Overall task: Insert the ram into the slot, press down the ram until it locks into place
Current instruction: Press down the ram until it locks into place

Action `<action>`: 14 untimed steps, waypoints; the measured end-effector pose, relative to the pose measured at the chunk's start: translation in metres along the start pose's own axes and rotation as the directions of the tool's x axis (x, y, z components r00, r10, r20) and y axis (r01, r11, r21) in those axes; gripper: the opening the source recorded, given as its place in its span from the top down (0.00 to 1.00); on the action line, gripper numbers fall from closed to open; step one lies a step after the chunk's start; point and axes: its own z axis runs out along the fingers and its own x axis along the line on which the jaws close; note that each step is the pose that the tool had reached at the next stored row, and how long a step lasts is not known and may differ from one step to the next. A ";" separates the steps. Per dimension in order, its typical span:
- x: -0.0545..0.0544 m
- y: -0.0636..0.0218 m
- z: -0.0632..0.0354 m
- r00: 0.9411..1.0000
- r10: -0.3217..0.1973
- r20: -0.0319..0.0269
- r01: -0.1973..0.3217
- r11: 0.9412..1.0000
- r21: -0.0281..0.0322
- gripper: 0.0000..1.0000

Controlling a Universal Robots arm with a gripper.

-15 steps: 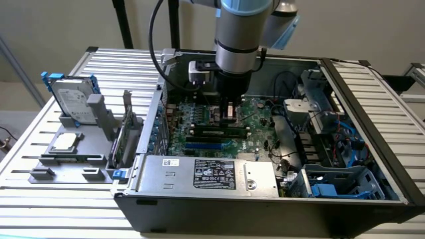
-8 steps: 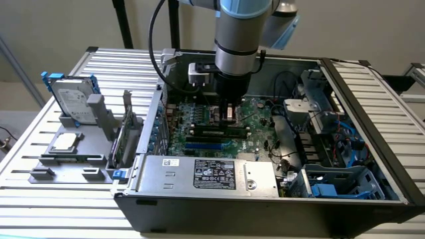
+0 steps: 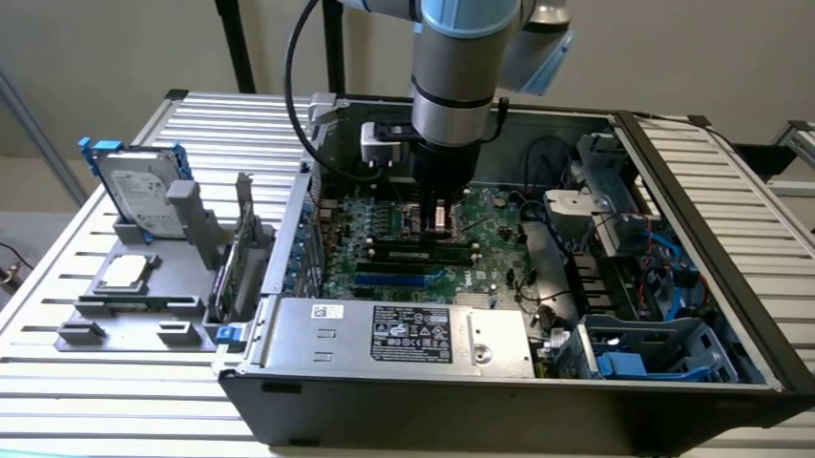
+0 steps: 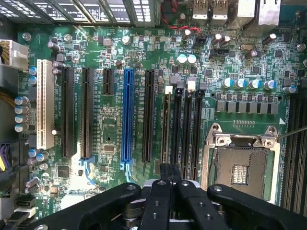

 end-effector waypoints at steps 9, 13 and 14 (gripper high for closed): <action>0.001 0.0004 -0.0147 1.000 0.000 0.000 0.000 1.000 -0.001 0.90; 0.001 0.0004 -0.0147 1.000 0.000 0.000 0.000 1.000 -0.001 0.90; 0.001 0.0004 -0.0147 1.000 0.000 0.000 0.000 1.000 -0.002 0.90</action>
